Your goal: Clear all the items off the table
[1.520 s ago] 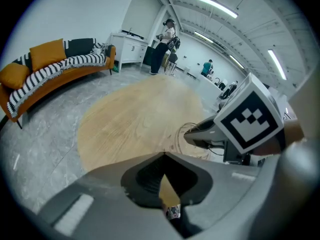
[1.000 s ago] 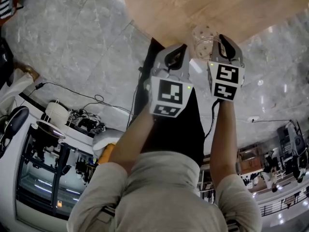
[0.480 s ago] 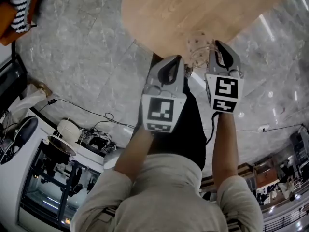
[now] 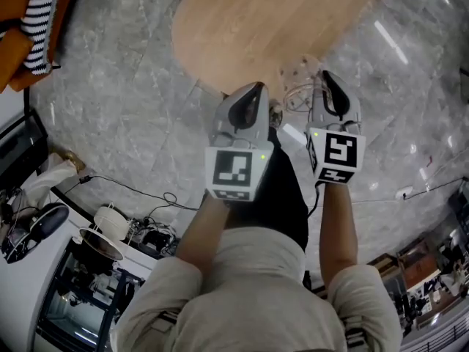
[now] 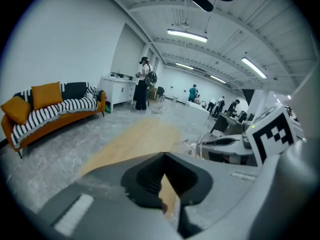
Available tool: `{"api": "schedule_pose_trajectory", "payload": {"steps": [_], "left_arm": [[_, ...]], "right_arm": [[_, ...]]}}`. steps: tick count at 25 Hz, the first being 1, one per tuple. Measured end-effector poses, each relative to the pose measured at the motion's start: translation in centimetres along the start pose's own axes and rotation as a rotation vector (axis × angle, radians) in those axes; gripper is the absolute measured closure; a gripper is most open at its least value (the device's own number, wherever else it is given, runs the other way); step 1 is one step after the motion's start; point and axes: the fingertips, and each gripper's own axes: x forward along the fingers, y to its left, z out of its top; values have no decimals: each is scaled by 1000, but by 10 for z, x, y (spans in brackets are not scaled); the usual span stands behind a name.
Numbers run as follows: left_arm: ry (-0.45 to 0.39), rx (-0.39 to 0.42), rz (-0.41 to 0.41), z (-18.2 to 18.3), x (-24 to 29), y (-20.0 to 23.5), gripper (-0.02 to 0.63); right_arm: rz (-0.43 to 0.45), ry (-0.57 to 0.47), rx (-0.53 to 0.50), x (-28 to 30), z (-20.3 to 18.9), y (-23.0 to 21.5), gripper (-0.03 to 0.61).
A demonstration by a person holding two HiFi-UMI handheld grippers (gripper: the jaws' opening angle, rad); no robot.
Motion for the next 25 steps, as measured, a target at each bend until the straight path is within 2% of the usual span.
{"api": "schedule_pose_trajectory", "payload": {"steps": [4, 8, 15, 18, 22, 25], "left_arm": [[-80, 62, -32, 50, -14, -24, 594], [-137, 103, -54, 89, -30, -48, 594], [-200, 150, -56, 129, -54, -73, 594], [-222, 155, -22, 141, -72, -73, 593], [-254, 109, 33, 153, -99, -73, 594], [-290, 146, 33, 169, -117, -86, 593]], "right_arm": [[-21, -98, 17, -39, 39, -11, 548], [-42, -131, 24, -74, 62, -24, 548], [-73, -200, 65, -125, 91, -42, 548], [-85, -246, 67, -146, 104, -47, 548], [-90, -322, 67, -174, 124, -48, 548], [-96, -388, 78, -196, 142, -48, 548]]}}
